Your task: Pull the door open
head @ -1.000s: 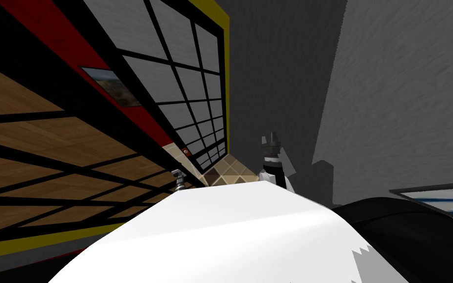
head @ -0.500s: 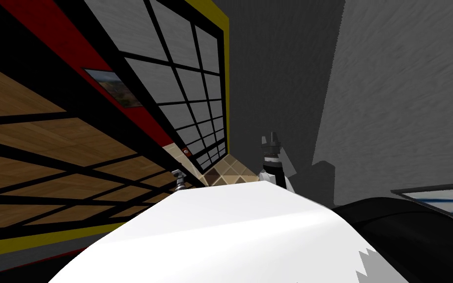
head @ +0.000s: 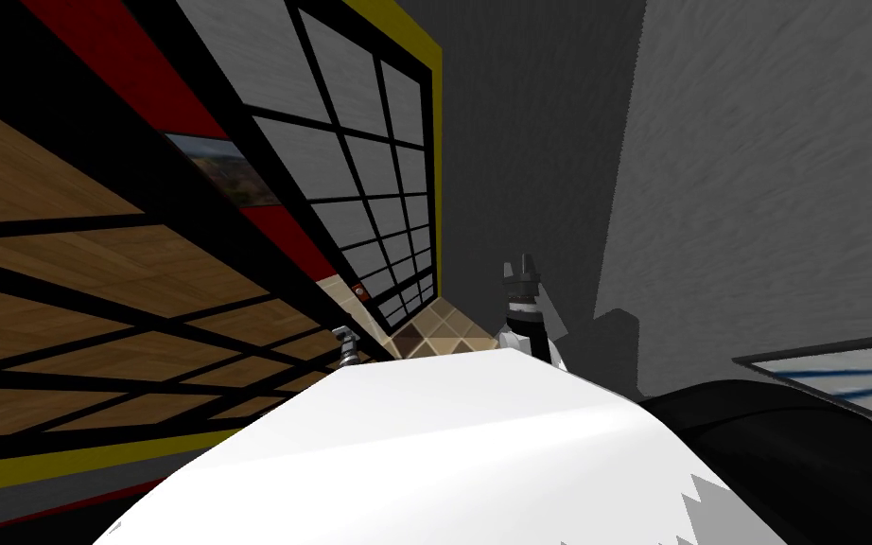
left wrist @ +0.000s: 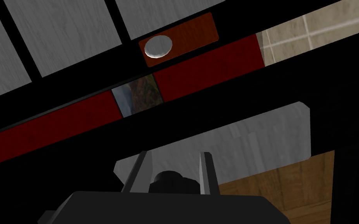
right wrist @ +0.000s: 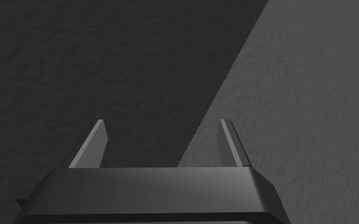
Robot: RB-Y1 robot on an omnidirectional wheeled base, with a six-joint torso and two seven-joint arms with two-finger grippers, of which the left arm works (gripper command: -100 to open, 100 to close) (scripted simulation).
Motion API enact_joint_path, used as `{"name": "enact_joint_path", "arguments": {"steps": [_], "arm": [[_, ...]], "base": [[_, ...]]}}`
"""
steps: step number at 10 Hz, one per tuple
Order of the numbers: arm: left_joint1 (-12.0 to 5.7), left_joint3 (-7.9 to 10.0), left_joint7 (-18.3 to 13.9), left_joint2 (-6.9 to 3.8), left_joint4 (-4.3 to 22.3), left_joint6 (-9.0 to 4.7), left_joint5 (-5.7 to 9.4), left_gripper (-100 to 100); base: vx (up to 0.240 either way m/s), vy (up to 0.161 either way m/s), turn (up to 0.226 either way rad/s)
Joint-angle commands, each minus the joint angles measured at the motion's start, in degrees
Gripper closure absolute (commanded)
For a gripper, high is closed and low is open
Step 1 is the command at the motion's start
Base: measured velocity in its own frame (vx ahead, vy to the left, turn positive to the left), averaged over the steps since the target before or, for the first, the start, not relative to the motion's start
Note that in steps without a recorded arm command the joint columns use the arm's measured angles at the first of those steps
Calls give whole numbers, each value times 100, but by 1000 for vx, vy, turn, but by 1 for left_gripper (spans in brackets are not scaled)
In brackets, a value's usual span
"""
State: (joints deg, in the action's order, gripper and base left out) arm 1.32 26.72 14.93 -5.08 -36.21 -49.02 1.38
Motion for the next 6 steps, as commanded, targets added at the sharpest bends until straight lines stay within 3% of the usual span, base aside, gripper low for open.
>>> {"name": "enact_joint_path", "arguments": {"steps": [1, 2, 4, 6], "arm": [[27, 18, -261, -80, 127, -15, 99, 100], [24, -16, -427, -95, 125, -17, 144, 100], [24, -16, -427, -95, 125, -17, 144, 100], [18, -100, -798, -130, 121, -21, 258, 100]], "base": [[-62, 16, -51], [-61, 21, -65], [-20, 1, -13], [-29, 6, -46]]}}
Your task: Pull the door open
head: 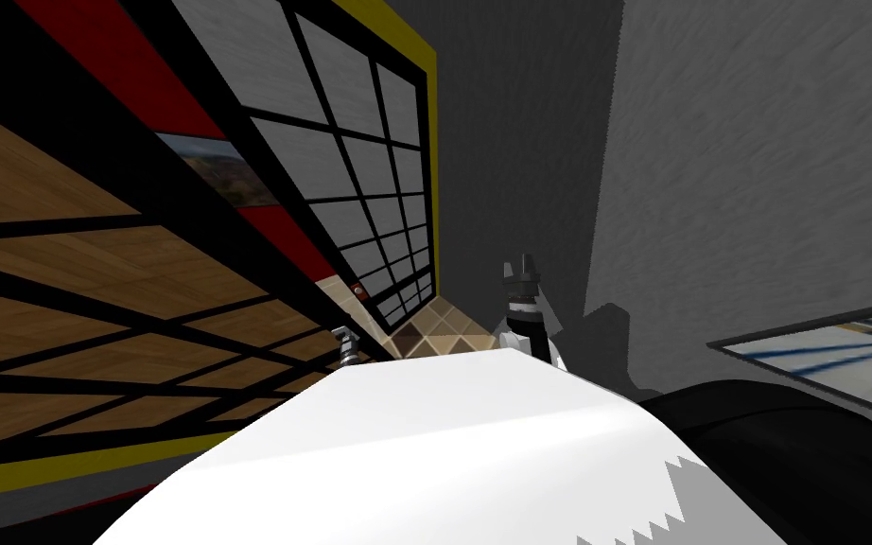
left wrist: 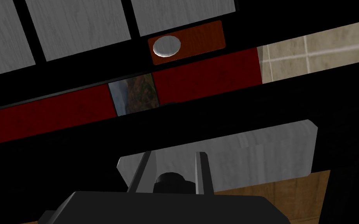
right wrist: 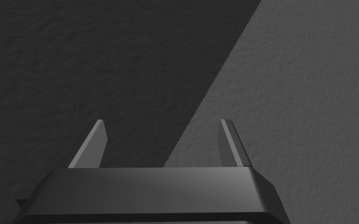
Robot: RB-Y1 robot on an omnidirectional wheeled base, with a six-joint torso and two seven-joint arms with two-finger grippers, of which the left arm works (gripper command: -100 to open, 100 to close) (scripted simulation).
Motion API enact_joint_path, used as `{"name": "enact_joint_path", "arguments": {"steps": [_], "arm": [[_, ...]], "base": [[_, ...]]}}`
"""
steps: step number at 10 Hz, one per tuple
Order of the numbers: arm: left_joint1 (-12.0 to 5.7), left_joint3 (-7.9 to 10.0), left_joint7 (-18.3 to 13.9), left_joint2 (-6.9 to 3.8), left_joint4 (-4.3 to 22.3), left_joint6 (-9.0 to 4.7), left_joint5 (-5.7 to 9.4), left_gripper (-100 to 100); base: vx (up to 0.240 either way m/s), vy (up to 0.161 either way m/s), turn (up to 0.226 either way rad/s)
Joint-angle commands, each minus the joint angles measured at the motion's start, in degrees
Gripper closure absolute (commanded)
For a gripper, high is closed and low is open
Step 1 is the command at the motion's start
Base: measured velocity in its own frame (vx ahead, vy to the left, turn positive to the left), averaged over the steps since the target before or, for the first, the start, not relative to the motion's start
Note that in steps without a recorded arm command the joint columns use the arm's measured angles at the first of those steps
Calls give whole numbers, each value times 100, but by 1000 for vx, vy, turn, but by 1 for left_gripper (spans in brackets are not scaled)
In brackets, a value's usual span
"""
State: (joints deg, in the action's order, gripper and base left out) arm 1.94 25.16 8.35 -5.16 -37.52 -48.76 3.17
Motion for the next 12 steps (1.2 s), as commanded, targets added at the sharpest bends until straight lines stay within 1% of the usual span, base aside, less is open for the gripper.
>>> {"name": "enact_joint_path", "arguments": {"steps": [1, 3, 4, 5, 6, 7, 8, 9, 10, 11, 12], "arm": [[-44, 56, -161, -122, 252, -46, 79, 100], [-51, -40, -527, -162, 247, -51, 210, 100], [-51, -40, -583, -162, 247, -51, 210, 100], [-55, -93, -806, -184, 244, -54, 281, 100], [-59, -145, -951, -206, 241, -56, 352, 100], [-59, -145, -1028, -206, 241, -56, 352, 100], [-64, -206, -1221, -232, 238, -59, 434, 100], [-64, -206, -1260, -232, 238, -59, 434, 100], [-69, -267, -1484, -257, 234, -62, 517, 100], [-73, -328, -1630, -283, 231, -65, 600, 100], [-73, -328, -1725, -283, 231, -65, 600, 100]], "base": [[-48, 16, -38], [-59, 15, -73], [-46, 18, -52], [-49, 7, -47], [-68, 11, -83], [-47, 8, -26], [-55, 8, -63], [-46, 8, -58], [-57, 20, -60], [-84, 21, -97], [-54, 17, -56]]}}
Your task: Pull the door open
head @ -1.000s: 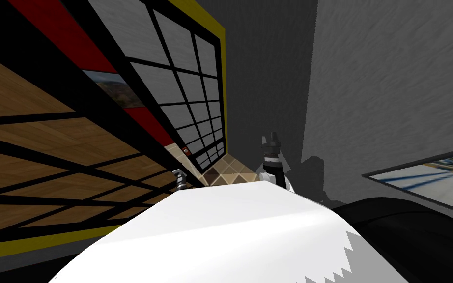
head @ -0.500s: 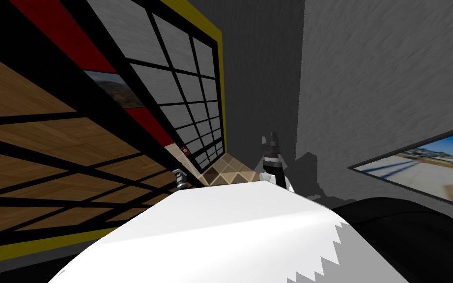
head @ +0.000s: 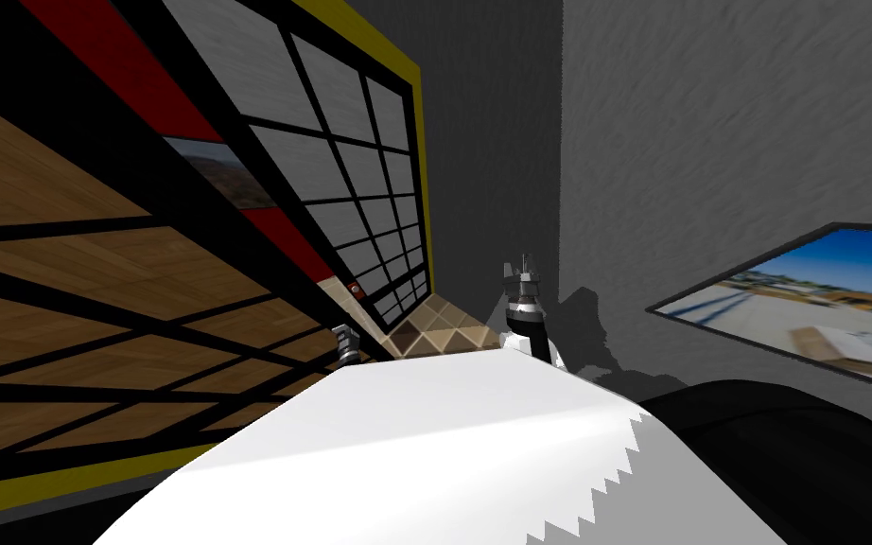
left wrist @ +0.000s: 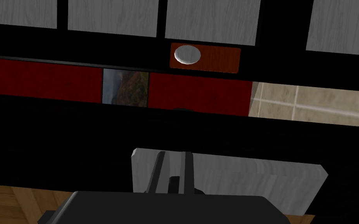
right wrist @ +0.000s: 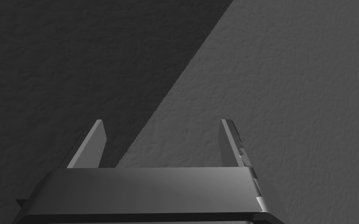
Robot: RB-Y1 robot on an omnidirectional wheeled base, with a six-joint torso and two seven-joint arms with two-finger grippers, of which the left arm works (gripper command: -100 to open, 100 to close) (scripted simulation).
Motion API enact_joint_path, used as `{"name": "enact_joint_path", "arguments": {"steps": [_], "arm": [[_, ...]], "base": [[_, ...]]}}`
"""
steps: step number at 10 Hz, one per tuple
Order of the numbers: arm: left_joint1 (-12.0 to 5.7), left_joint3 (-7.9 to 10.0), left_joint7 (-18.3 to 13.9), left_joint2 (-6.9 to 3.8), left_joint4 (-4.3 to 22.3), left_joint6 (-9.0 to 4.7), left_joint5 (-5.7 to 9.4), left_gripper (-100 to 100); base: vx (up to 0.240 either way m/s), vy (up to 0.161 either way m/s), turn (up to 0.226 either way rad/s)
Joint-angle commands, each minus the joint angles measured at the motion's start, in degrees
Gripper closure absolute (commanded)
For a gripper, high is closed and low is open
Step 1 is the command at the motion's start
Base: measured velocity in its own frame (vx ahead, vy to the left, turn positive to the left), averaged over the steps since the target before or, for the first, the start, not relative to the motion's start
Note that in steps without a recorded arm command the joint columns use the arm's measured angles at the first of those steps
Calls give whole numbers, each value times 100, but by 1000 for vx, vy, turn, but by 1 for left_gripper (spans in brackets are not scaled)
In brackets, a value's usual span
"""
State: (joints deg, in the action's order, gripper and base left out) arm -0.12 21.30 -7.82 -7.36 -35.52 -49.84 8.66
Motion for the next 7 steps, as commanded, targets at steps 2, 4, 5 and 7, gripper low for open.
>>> {"name": "enact_joint_path", "arguments": {"steps": [2, 4, 5, 7], "arm": [[127, -7, -342, -90, 28, 39, 140, 100], [128, -169, -599, 3, -260, 66, 210, -100], [120, -191, -696, 6, -262, 65, 250, -100], [97, -251, -973, 15, -270, 65, 360, -100]], "base": [[-48, 19, -63], [-53, -7, -73], [-67, -9, -50], [-71, 29, 1]]}}
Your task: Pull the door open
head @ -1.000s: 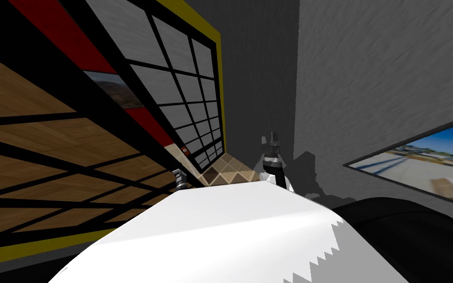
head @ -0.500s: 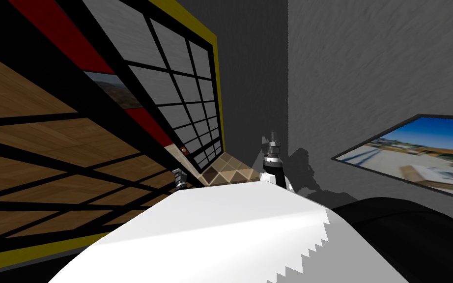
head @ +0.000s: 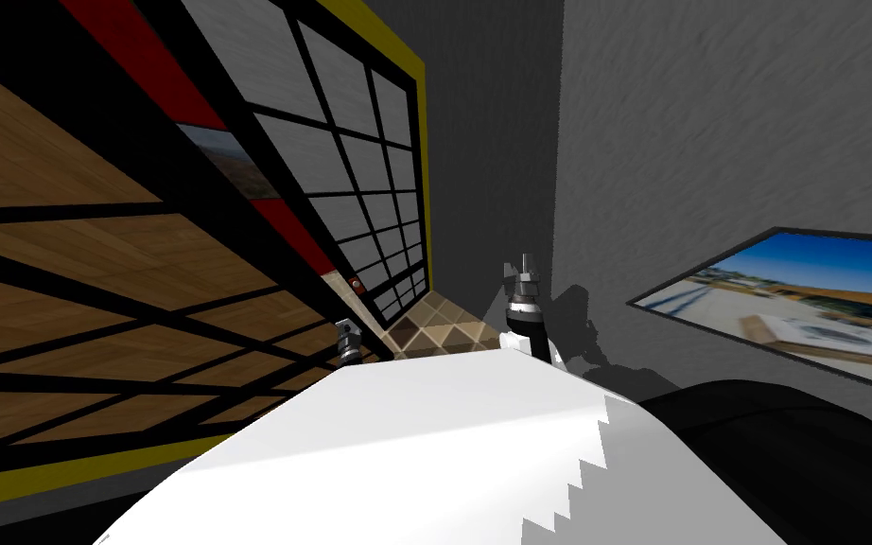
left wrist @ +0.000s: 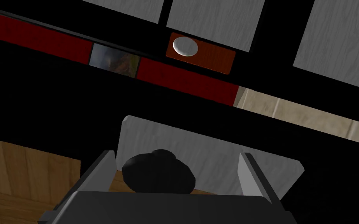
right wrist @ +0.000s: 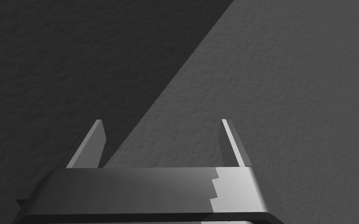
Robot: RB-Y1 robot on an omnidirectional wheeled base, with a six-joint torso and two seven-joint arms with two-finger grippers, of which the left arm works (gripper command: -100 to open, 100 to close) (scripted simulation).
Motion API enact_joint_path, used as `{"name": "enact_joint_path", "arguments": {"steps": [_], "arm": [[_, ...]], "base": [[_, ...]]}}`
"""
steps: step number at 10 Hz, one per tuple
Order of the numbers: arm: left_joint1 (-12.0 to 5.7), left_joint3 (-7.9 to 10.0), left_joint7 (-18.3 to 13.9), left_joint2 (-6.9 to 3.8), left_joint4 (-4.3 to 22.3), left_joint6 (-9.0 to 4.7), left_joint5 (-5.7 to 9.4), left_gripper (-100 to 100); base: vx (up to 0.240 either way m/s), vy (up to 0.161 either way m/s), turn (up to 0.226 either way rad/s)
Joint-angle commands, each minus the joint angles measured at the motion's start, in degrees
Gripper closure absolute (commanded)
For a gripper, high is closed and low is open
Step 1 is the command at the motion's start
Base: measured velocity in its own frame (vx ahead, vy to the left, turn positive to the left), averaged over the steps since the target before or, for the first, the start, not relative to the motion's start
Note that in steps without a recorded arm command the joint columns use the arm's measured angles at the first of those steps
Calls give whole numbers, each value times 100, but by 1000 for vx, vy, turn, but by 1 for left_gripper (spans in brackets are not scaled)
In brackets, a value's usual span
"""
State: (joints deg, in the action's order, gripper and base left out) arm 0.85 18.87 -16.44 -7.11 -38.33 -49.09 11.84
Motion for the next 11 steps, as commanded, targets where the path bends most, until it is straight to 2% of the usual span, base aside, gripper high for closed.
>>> {"name": "enact_joint_path", "arguments": {"steps": [1, 2, 3, 5, 6, 8, 9, 10, 11], "arm": [[-13, -44, -284, -4, 6, -10, 108, -100], [-28, -84, -443, 2, 1, -11, 180, -100], [-28, -84, -478, 2, 1, -11, 180, -100], [-61, -173, -844, 16, -10, -12, 341, -100], [-61, -173, -910, 16, -10, -12, 341, -100], [-97, -271, -1286, 31, -22, -13, 521, -100], [-97, -271, -1371, 31, -22, -13, 521, -100], [-116, -323, -1579, 40, -29, -14, 615, -100], [-116, -323, -1606, 40, -29, -14, 615, -100]], "base": [[-101, 34, -34], [-90, 22, -45], [-55, 8, -19], [-60, 0, -40], [-51, 12, -22], [-61, 11, -48], [-57, 15, -18], [-60, 12, -44], [-46, 12, -22]]}}
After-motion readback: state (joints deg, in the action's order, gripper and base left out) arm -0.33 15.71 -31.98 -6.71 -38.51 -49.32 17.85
